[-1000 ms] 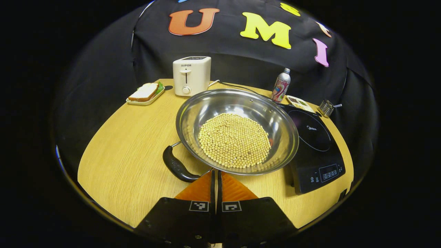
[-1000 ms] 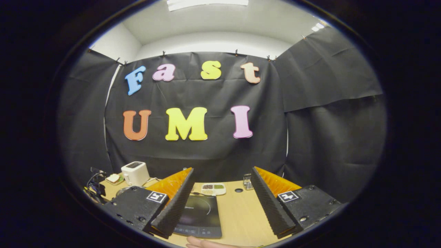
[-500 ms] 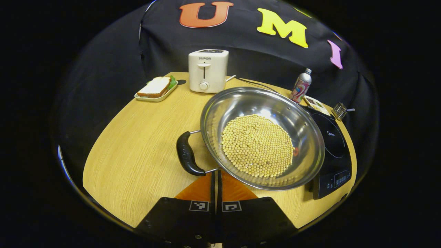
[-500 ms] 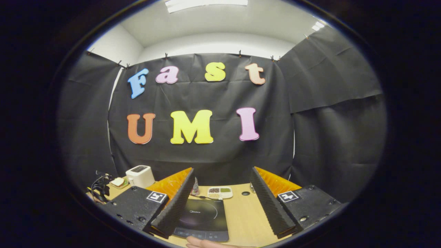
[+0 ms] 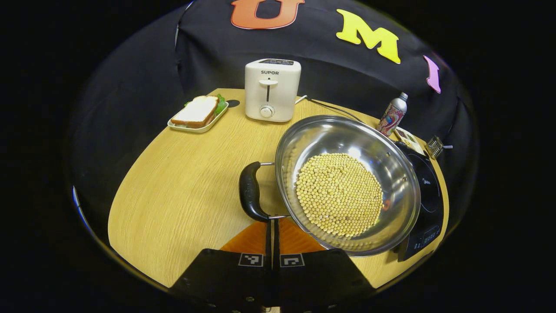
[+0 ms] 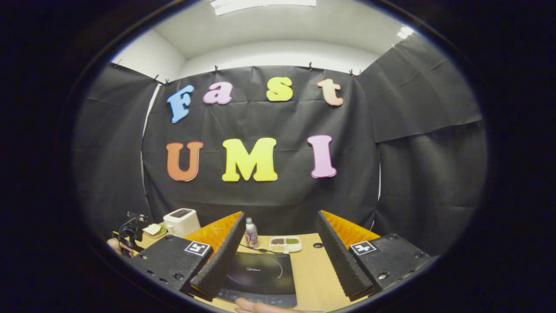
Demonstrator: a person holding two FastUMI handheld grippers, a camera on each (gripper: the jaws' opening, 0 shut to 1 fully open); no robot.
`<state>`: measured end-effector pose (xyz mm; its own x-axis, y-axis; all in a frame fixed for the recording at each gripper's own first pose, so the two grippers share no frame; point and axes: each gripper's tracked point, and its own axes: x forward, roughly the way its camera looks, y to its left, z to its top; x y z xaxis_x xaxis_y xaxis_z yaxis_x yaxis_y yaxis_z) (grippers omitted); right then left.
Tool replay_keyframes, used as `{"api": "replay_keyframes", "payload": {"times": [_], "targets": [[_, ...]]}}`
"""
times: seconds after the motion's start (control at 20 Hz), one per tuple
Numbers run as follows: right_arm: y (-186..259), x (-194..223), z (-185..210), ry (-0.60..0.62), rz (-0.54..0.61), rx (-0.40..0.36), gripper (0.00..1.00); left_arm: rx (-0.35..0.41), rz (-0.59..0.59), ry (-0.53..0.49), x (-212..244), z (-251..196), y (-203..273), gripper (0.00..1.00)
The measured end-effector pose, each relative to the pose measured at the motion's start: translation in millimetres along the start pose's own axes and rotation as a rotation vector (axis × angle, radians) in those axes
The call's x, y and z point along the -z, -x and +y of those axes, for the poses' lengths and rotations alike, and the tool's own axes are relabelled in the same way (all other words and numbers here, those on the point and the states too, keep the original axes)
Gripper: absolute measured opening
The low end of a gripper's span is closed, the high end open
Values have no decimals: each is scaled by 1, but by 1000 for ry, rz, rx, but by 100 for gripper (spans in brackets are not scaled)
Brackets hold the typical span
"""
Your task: First push the handle of the pot to place it horizontally, then grasp the pot with both hands and set it on the induction cooktop.
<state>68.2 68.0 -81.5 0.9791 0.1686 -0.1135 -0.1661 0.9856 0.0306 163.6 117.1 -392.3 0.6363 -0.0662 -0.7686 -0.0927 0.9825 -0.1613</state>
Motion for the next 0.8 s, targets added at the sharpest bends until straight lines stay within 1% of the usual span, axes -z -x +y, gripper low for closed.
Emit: {"api": "replay_keyframes", "payload": {"times": [0.15, 0.2, 0.3, 0.5, 0.55, 0.6, 0.65, 0.8], "targets": [[-5, 6, 0, -1, -1, 16, 100, -5, 5, -4, -9, 4, -7, 0], [-9, 8, 3, -2, -3, 17, 99, -7, 7, -6, -12, 5, -9, 0], [-12, 12, 3, -6, -2, 24, 99, -22, 8, -13, -18, 9, -15, 0], [-20, 24, 9, -10, 18, 14, 99, -61, 10, -25, -32, 16, -25, 0], [-22, 27, 10, -11, 26, 16, 99, -64, 12, -25, -35, 17, -26, 11], [-24, 31, 10, -11, 38, 18, 99, -64, 12, -26, -37, 16, -28, 11], [-27, 36, 10, -8, 52, 18, 99, -63, 13, -31, -38, 16, -29, 0], [-30, 45, 11, 3, 76, 28, 99, -62, 15, -28, -43, 19, -33, 0]]}}
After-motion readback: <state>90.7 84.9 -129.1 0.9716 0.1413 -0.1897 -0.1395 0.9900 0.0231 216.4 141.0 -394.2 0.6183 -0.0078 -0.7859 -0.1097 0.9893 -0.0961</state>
